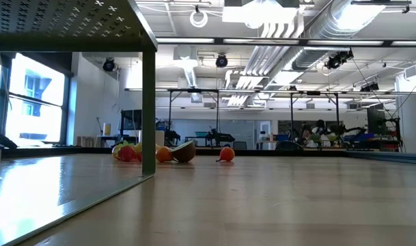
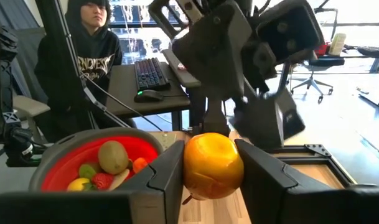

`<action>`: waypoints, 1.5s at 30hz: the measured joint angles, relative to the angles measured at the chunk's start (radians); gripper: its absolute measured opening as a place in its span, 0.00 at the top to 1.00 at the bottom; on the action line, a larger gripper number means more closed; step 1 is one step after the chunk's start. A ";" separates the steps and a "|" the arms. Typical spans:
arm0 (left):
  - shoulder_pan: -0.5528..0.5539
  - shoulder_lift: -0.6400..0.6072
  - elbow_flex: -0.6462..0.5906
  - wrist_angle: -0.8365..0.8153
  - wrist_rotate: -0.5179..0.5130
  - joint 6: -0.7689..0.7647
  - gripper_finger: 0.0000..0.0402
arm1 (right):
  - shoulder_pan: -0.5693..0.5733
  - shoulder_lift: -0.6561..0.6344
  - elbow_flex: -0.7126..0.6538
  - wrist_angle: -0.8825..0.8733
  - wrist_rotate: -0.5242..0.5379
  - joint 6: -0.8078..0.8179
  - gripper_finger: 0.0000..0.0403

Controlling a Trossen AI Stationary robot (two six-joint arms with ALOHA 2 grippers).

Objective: Pick & Place Fruit
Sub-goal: Put the pear into the red strainer bowl on the shelf

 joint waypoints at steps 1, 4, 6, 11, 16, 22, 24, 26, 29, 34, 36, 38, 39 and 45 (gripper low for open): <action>0.000 0.011 -0.001 0.003 -0.001 -0.017 0.44 | 0.000 0.000 0.000 -0.003 0.000 0.000 0.68; 0.000 0.064 -0.001 0.053 0.006 -0.056 0.37 | 0.000 0.000 0.000 -0.012 0.004 -0.001 0.68; 0.000 0.090 -0.002 0.088 0.035 -0.066 0.32 | 0.000 0.000 0.000 -0.020 0.006 -0.005 0.69; 0.000 0.140 -0.002 0.226 0.064 -0.066 0.27 | 0.000 0.000 0.000 -0.020 0.011 -0.008 0.70; 0.000 0.146 -0.002 0.247 0.103 -0.066 0.27 | 0.000 0.000 0.000 -0.020 0.040 -0.008 0.69; 0.000 0.146 -0.002 0.245 0.107 -0.062 0.30 | 0.000 0.000 0.000 -0.014 0.069 -0.011 0.70; 0.000 0.146 -0.002 0.240 0.111 -0.062 0.30 | 0.000 0.000 0.000 -0.004 0.097 -0.013 0.70; 0.000 0.146 -0.002 0.231 0.111 -0.062 0.31 | 0.000 0.000 0.000 0.004 0.113 -0.013 0.70; 0.000 0.146 -0.002 0.224 0.109 -0.062 0.31 | -0.006 0.000 0.000 0.019 0.113 -0.012 0.69; 0.000 0.146 -0.002 0.225 0.076 -0.062 0.31 | -0.013 0.000 0.000 0.012 0.095 -0.009 0.69; 0.000 0.147 -0.002 0.226 0.071 -0.062 0.31 | -0.013 0.000 0.000 0.012 0.089 -0.008 0.69; 0.000 0.152 -0.002 0.228 0.069 -0.062 0.31 | -0.013 0.000 0.000 0.013 0.089 -0.008 0.69; 0.000 0.153 -0.002 0.222 0.069 -0.062 0.31 | -0.013 0.000 0.000 0.013 0.089 -0.008 0.69; 0.000 0.163 -0.002 0.229 0.061 -0.062 0.34 | -0.013 0.000 0.000 0.003 0.087 -0.009 0.69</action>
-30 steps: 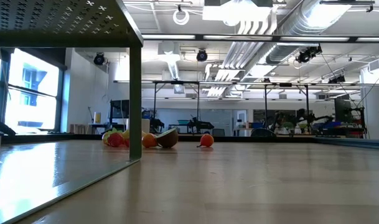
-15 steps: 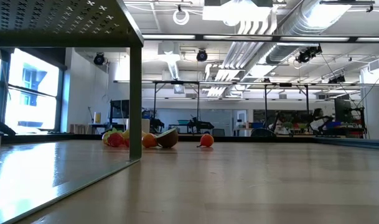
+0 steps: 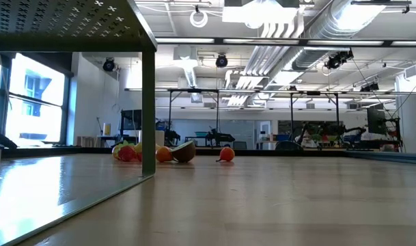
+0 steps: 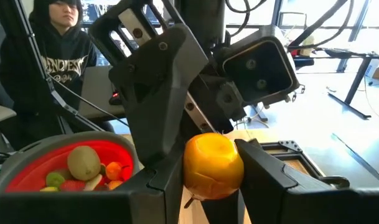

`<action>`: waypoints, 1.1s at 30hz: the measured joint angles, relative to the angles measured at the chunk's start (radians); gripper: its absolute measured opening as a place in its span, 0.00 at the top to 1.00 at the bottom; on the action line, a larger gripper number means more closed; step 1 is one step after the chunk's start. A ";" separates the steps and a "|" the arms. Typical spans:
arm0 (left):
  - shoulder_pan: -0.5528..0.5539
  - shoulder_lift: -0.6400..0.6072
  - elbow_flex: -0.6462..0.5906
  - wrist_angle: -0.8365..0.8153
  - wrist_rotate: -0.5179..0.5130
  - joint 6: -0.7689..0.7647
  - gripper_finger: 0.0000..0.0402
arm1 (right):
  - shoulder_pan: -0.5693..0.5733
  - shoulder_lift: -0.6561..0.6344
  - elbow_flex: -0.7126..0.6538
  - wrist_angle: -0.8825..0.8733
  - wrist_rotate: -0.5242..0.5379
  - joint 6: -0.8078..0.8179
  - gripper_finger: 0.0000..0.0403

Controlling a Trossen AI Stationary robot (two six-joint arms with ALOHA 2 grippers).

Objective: Pick & Place Fruit
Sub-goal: Put the pear into the red strainer bowl on the shelf

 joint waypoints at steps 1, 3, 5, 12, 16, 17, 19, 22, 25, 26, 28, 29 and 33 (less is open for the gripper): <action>0.000 0.000 0.000 0.000 -0.001 0.000 0.36 | 0.000 0.000 0.000 0.002 0.000 0.000 0.69; 0.000 -0.001 0.000 0.001 -0.002 0.000 0.41 | 0.000 0.000 0.000 0.002 0.000 0.000 0.69; 0.000 -0.001 0.000 0.005 -0.003 0.000 0.46 | 0.000 0.000 0.000 0.000 -0.001 0.000 0.69; 0.000 -0.001 0.000 0.028 0.001 -0.003 0.57 | 0.000 0.000 0.001 0.000 -0.005 -0.003 0.69; 0.000 -0.001 0.000 0.028 0.001 -0.003 0.58 | -0.001 0.000 0.001 -0.004 -0.028 -0.002 0.69; 0.000 -0.001 0.000 0.027 0.001 -0.002 0.58 | -0.001 0.000 0.001 -0.004 -0.037 -0.005 0.69; 0.000 -0.001 0.000 0.026 0.002 0.000 0.58 | -0.001 0.000 0.001 -0.006 -0.047 -0.022 0.69; 0.000 0.000 0.000 0.026 0.004 0.003 0.58 | -0.001 0.000 0.001 -0.011 -0.059 -0.058 0.68; 0.000 0.000 0.000 0.026 -0.003 0.002 0.59 | 0.000 0.000 0.001 -0.019 -0.078 -0.075 0.64; 0.000 0.000 0.000 0.025 -0.003 0.001 0.59 | 0.000 0.000 0.001 -0.019 -0.077 -0.071 0.62; 0.000 0.000 0.000 0.025 -0.006 0.001 0.59 | 0.000 0.000 0.001 -0.021 -0.086 -0.062 0.55; 0.000 0.000 0.000 0.025 -0.006 0.002 0.59 | 0.000 0.000 0.001 -0.021 -0.086 -0.057 0.51; 0.000 0.000 0.000 0.028 -0.007 0.004 0.59 | 0.002 -0.011 0.001 -0.045 -0.086 -0.048 0.36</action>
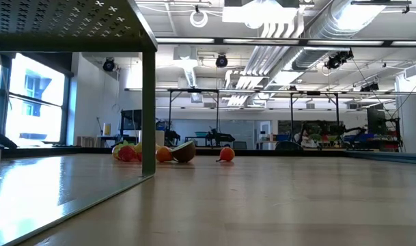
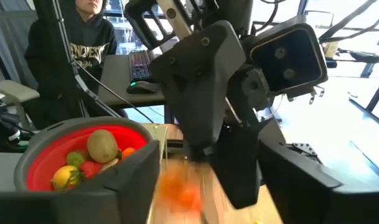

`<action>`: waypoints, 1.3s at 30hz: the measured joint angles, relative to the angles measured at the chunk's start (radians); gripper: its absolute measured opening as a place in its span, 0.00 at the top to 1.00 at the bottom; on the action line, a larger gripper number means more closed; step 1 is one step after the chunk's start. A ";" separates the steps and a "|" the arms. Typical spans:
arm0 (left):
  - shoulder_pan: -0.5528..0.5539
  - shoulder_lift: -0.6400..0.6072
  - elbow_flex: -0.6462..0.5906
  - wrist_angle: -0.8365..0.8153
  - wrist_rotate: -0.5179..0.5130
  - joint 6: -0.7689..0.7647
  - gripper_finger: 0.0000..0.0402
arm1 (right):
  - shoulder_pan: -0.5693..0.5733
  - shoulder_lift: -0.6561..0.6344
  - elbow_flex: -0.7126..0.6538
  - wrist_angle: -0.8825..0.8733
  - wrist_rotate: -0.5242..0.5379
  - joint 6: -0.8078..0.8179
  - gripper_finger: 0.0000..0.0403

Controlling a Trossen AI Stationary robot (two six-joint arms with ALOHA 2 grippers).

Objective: Pick & Place Fruit
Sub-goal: Put the pear into the red strainer bowl on the shelf

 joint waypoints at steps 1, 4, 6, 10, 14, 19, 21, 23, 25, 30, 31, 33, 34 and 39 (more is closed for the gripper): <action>0.000 -0.001 0.000 0.003 0.000 0.000 0.59 | 0.000 0.000 0.000 0.000 0.003 -0.001 0.32; 0.000 -0.001 0.000 0.001 0.001 0.000 0.59 | 0.000 0.000 0.000 0.001 0.003 -0.020 0.25; 0.000 -0.001 0.000 0.001 0.001 0.000 0.58 | -0.002 0.000 0.000 0.002 0.007 -0.026 0.23; 0.000 -0.001 0.000 0.000 0.015 0.000 0.58 | -0.008 0.000 0.000 -0.026 0.015 -0.023 0.24; 0.000 -0.001 0.000 -0.001 0.035 0.000 0.58 | -0.008 -0.025 -0.003 -0.098 0.033 -0.023 0.26; 0.000 -0.001 0.000 -0.014 0.045 0.000 0.58 | -0.006 -0.077 0.000 -0.207 0.025 0.044 0.30; 0.000 -0.001 0.000 -0.017 0.045 0.000 0.58 | -0.006 -0.101 0.000 -0.286 0.011 0.082 0.32; 0.000 -0.001 0.000 -0.023 0.046 0.000 0.58 | -0.006 -0.115 -0.002 -0.364 -0.009 0.124 0.34; 0.000 -0.001 0.000 -0.033 0.051 0.000 0.58 | -0.006 -0.133 0.001 -0.445 -0.031 0.168 0.36; 0.000 -0.001 0.000 -0.074 0.051 0.000 0.58 | -0.006 -0.140 0.000 -0.650 -0.050 0.279 0.40; 0.000 -0.001 0.000 -0.084 0.051 0.000 0.58 | -0.006 -0.138 -0.002 -0.683 -0.052 0.293 0.41; 0.000 -0.001 0.000 -0.103 0.051 0.000 0.58 | 0.000 -0.129 -0.002 -0.721 -0.062 0.327 0.42; 0.000 -0.001 0.000 -0.112 0.051 0.000 0.58 | 0.000 -0.124 -0.002 -0.737 -0.072 0.339 0.42; 0.000 -0.001 0.000 -0.168 0.049 0.000 0.58 | 0.019 -0.117 -0.002 -0.776 -0.079 0.373 0.43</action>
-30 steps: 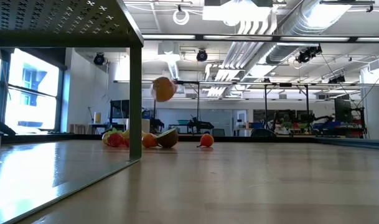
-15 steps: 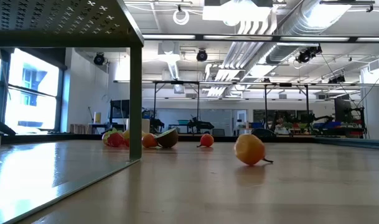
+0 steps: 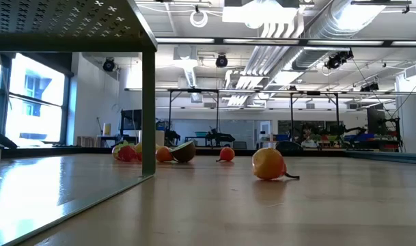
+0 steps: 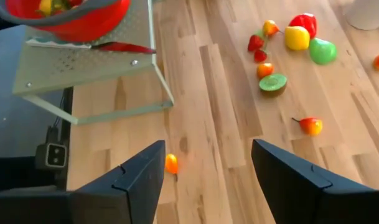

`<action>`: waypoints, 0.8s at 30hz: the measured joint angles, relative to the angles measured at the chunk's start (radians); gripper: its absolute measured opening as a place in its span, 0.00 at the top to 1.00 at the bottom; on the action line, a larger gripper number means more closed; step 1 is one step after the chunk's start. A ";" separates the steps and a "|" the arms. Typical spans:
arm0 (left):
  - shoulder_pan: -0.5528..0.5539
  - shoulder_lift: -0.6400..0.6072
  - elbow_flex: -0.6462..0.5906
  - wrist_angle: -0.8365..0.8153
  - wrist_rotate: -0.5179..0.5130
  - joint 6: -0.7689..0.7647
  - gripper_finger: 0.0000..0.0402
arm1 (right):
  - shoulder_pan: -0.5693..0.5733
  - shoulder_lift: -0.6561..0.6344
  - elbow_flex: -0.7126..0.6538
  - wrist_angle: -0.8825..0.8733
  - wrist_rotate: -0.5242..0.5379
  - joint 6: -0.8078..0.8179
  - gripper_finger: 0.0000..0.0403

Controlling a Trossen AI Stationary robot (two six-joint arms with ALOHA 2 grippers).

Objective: Pick & Place Fruit
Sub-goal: Put the pear into the red strainer bowl on the shelf

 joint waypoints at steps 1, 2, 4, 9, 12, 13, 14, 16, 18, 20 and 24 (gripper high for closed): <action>0.000 0.000 0.000 -0.010 0.000 0.001 0.58 | 0.003 0.000 0.000 0.000 0.000 0.001 0.43; 0.000 0.000 0.000 -0.013 0.000 0.009 0.58 | 0.008 0.000 0.000 0.001 0.000 0.001 0.43; 0.000 0.000 0.000 0.001 0.000 0.050 0.58 | 0.015 0.000 0.000 0.001 0.004 0.002 0.43; 0.000 -0.042 0.022 0.071 0.005 0.162 0.58 | 0.028 0.000 0.000 0.002 0.005 0.001 0.43; 0.000 -0.106 0.056 0.005 0.006 0.263 0.58 | 0.027 0.000 0.000 0.016 0.006 0.001 0.43; -0.003 -0.127 0.063 -0.021 0.005 0.302 0.58 | 0.027 0.000 0.000 0.025 0.009 0.001 0.43; -0.015 -0.151 0.064 -0.050 0.001 0.344 0.58 | 0.027 0.000 0.000 0.039 0.015 0.001 0.43; -0.049 -0.204 0.063 -0.111 -0.048 0.429 0.59 | 0.027 0.000 0.001 0.066 0.037 0.001 0.43; -0.099 -0.263 0.063 -0.187 -0.152 0.493 0.62 | 0.027 0.000 0.001 0.089 0.059 0.001 0.43; -0.164 -0.308 0.060 -0.266 -0.263 0.539 0.66 | 0.027 0.000 0.001 0.126 0.066 0.001 0.43; -0.301 -0.383 -0.002 -0.305 -0.414 0.607 0.74 | 0.027 0.004 0.002 0.175 0.065 0.001 0.43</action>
